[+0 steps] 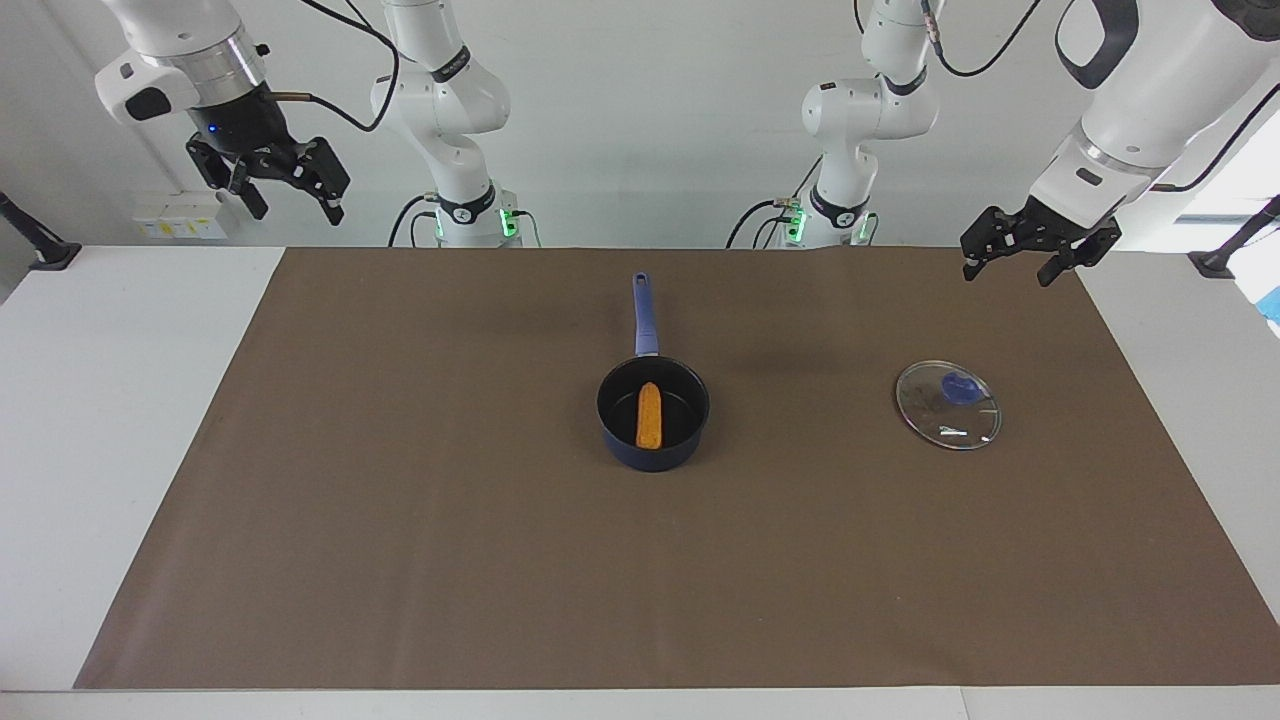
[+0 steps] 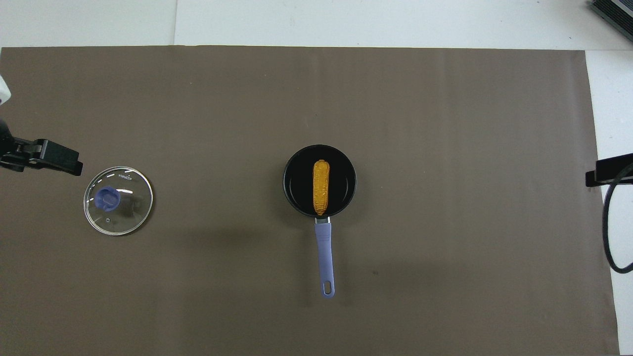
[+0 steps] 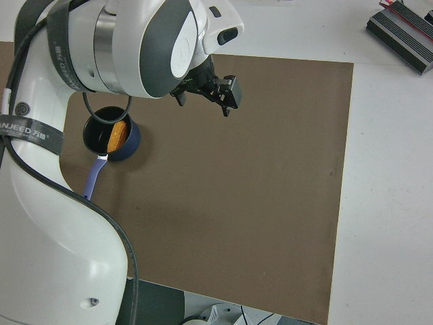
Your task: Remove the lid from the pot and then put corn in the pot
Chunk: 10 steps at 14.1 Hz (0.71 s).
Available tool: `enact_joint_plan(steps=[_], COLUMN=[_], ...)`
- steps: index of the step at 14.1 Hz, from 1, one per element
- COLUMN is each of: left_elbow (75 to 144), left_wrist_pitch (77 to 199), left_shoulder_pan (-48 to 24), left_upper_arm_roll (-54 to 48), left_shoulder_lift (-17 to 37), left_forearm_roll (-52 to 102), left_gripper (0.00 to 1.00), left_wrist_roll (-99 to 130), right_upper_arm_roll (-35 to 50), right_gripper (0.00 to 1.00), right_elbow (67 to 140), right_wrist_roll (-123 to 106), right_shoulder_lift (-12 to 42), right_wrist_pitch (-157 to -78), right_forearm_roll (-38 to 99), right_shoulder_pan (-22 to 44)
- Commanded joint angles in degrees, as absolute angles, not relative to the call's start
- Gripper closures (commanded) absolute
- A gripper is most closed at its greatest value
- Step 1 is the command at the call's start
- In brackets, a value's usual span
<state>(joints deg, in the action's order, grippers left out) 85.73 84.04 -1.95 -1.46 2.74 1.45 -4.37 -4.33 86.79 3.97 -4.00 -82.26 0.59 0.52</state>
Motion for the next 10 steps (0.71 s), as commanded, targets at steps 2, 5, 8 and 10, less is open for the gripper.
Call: enact_joint_plan(steps=[2,5,8,10], left_elbow=[86.0,86.0,86.0,86.0], left_wrist_pitch=[83.5,83.5,83.5,83.5], left_shoulder_pan=[-1.7,-1.7,-1.7,-1.7], left_upper_arm_roll=[-1.4,-1.4,-1.4,-1.4], left_shoulder_lift=[1.8,1.7,1.7,1.7], left_forearm_roll=[2.3,2.3,2.4,2.4], left_gripper=[0.0,0.0,0.0,0.0], left_wrist_roll=[-5.3,-5.3,-5.3,-5.3], right_upper_arm_roll=[-4.0,-3.7,-3.5,-3.5], right_gripper=[0.0,0.0,0.0,0.0], right_elbow=[90.6,90.9,90.9,90.9], right_wrist_roll=[-1.0,-1.1,-1.1,-1.5], right_shoulder_lift=[-6.2,-6.3,-6.4,-6.4], right_wrist_pitch=[-84.9,-84.9,-84.9,-84.9], right_forearm_roll=[-1.0,-1.0,-1.0,-1.1], right_shoulder_pan=[0.4,0.7,0.7,0.7])
